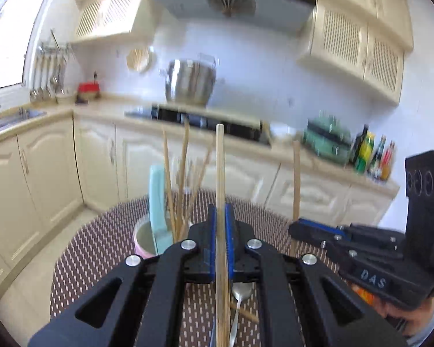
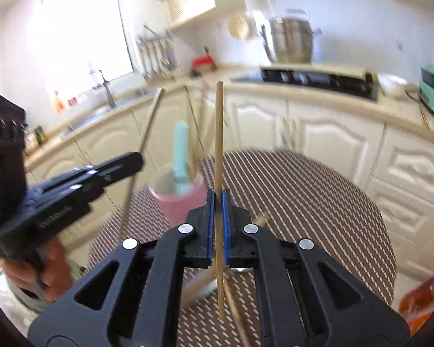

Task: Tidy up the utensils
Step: 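Lift both chopsticks and carry them above the pink cup, then lower the chopsticks into the pink cup and open both tools, then lower both tools back to the remaining chopsticks and spoon, then close the right tool on a chopstick while the left tool grasps another chopstick, then lift both chopsticks and carry them above the pink cup, then lower the chopsticks into the pink cup and open both tools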

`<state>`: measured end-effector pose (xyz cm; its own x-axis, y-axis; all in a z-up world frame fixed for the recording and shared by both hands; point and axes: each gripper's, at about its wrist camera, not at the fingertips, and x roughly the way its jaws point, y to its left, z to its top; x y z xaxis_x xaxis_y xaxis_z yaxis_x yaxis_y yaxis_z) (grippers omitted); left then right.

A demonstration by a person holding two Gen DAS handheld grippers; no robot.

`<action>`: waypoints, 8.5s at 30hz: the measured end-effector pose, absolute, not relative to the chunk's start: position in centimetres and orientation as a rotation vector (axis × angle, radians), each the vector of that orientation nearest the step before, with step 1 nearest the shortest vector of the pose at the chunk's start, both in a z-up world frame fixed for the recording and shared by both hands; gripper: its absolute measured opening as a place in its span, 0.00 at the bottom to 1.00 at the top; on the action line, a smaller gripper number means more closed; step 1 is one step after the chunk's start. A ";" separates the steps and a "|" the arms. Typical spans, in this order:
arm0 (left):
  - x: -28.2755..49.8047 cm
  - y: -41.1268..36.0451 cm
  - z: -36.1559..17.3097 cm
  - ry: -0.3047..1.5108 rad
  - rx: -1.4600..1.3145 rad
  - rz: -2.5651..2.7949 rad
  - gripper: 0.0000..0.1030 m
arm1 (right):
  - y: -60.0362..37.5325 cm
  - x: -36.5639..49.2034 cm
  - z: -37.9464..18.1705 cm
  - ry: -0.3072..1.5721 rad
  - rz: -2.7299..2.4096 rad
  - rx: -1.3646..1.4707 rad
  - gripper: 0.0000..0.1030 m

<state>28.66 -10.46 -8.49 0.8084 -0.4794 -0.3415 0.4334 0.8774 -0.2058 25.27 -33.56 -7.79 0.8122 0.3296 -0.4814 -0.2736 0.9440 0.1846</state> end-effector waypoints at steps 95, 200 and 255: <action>24.2 -6.9 -8.0 0.305 -0.054 -0.167 0.66 | -28.1 24.8 -7.3 0.364 0.272 0.116 0.44; 28.2 -11.9 -17.3 0.895 -0.083 -0.424 0.06 | -29.0 28.2 -20.8 1.054 0.317 -0.063 0.06; 31.7 -9.1 -6.9 0.261 -0.152 -0.308 0.26 | -27.9 30.4 -1.1 0.357 0.442 0.105 0.06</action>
